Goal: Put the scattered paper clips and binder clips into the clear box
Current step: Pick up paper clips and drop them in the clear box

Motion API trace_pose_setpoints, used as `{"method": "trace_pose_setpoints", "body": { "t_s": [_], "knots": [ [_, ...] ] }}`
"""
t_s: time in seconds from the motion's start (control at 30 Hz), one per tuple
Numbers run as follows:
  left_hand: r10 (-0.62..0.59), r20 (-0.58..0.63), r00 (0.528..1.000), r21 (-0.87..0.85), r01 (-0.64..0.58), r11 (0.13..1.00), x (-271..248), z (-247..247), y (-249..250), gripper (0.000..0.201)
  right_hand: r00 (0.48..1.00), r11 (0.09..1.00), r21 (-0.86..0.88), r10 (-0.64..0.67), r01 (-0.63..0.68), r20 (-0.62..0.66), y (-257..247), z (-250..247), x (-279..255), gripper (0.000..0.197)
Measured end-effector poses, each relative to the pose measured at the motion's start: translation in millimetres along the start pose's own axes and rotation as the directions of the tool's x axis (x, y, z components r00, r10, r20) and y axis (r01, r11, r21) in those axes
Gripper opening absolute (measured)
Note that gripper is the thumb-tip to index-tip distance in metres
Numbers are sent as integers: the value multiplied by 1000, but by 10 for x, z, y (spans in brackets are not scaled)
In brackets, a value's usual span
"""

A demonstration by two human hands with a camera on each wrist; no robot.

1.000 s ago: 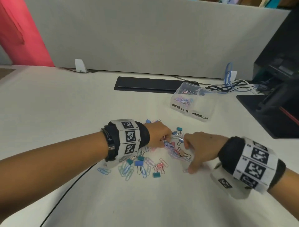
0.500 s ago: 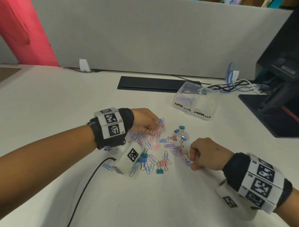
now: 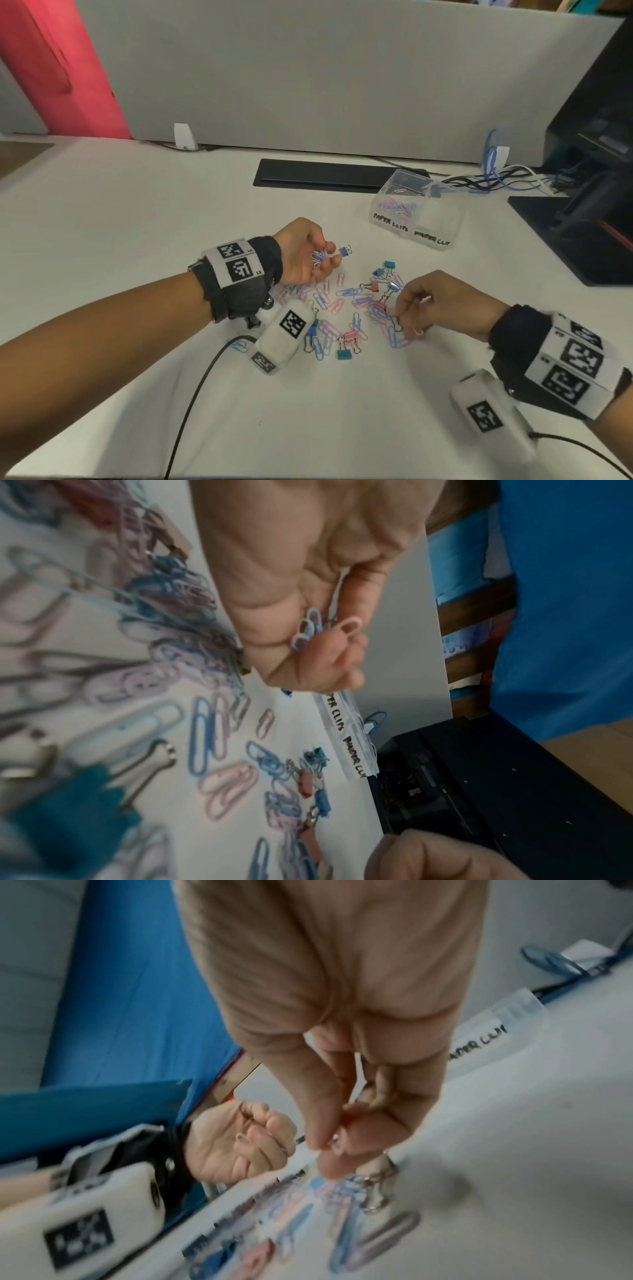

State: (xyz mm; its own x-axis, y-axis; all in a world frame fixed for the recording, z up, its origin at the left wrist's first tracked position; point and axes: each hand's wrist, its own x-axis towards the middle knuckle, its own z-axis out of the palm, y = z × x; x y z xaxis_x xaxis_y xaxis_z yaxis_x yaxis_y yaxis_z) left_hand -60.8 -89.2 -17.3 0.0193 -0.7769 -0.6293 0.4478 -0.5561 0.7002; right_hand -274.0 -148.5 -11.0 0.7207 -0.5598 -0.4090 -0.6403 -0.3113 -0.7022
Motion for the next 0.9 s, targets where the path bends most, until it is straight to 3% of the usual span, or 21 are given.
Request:
{"method": "trace_pose_setpoints", "body": {
  "t_s": [0.03,0.17,0.23,0.33,0.4,0.47,0.5,0.53,0.6,0.7,0.8,0.9],
  "knots": [
    [-10,19,1000,14,9,1000,-13,5,-5,3,1000,997,77,-14,13,7,-4,-7,-5,30],
    [-53,-27,998,67,54,996,31,-29,-18,44,997,984,175,14,-27,74,-2,63,-7,38],
    [-62,-43,997,122,67,990,48,-28,-27,58,994,996,63,61,-67,94,-13,140,5,31],
    [-33,-118,992,377,76,923,21,57,-46,49,994,962,-273,46,-16,104,-15,234,3,11],
    [51,-147,988,680,63,731,-8,152,-82,41,993,898,-438,5,48,120,8,230,12,24],
    [156,-100,983,932,38,361,-26,229,-140,30,994,887,-460,-1,52,110,18,190,48,36],
    [188,-57,981,980,19,196,-44,266,-161,28,996,888,-458,-2,44,92,21,175,69,40],
    [189,-35,981,995,17,95,-61,298,-175,30,997,888,-458,-3,35,72,19,167,85,44],
    [170,-45,984,999,46,-5,-78,343,-209,53,999,893,-450,-1,20,41,21,168,104,50],
    [168,-60,984,994,75,-85,-59,392,-244,86,1000,917,-397,13,-21,-24,38,176,110,50],
    [181,-36,983,983,67,-171,-15,469,-243,78,995,933,-357,7,-41,-97,32,170,150,37],
    [174,7,985,972,34,-231,11,561,-234,53,989,923,-384,-32,-25,-143,-11,199,208,30]
  ]
}}
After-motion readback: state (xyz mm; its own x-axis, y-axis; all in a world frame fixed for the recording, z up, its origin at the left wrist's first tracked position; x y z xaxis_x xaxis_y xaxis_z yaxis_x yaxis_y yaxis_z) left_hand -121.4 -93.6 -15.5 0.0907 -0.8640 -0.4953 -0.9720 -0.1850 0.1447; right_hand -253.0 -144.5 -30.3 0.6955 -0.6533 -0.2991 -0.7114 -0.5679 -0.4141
